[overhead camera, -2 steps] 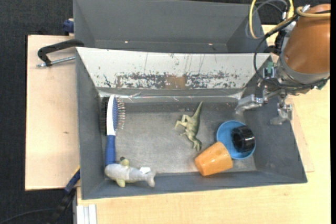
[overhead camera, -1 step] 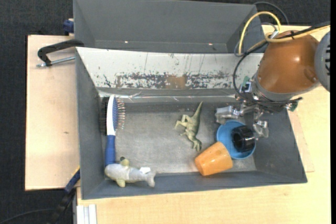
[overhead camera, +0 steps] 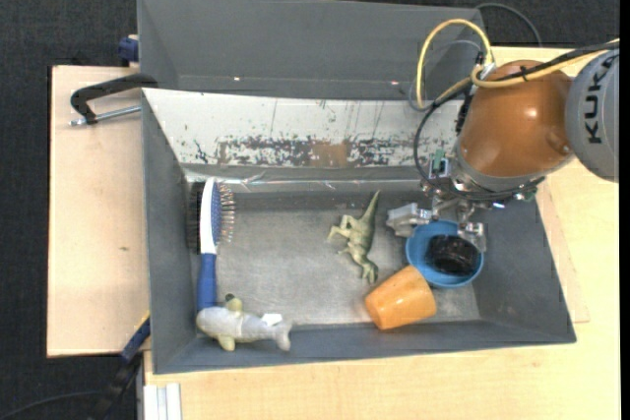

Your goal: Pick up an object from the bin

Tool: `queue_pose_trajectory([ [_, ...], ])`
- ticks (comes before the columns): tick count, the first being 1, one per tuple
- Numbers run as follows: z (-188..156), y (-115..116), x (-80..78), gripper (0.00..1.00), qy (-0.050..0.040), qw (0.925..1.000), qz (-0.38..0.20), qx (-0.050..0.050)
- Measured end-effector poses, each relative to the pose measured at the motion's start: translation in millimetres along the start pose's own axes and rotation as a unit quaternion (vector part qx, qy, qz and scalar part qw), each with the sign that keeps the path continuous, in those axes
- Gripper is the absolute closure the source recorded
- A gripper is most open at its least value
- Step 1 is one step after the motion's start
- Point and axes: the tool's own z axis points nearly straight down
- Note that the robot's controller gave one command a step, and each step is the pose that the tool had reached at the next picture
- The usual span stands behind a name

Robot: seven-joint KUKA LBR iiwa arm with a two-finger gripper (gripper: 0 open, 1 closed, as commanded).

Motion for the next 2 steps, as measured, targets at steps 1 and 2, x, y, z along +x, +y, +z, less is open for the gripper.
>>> queue_pose_trajectory([
  [1,1,1,-0.9,1.00,-0.0006,1.0000,-0.001,-0.001],
  [2,-136,16,1.3,1.00,-0.0009,0.9993,-0.038,0.003],
])
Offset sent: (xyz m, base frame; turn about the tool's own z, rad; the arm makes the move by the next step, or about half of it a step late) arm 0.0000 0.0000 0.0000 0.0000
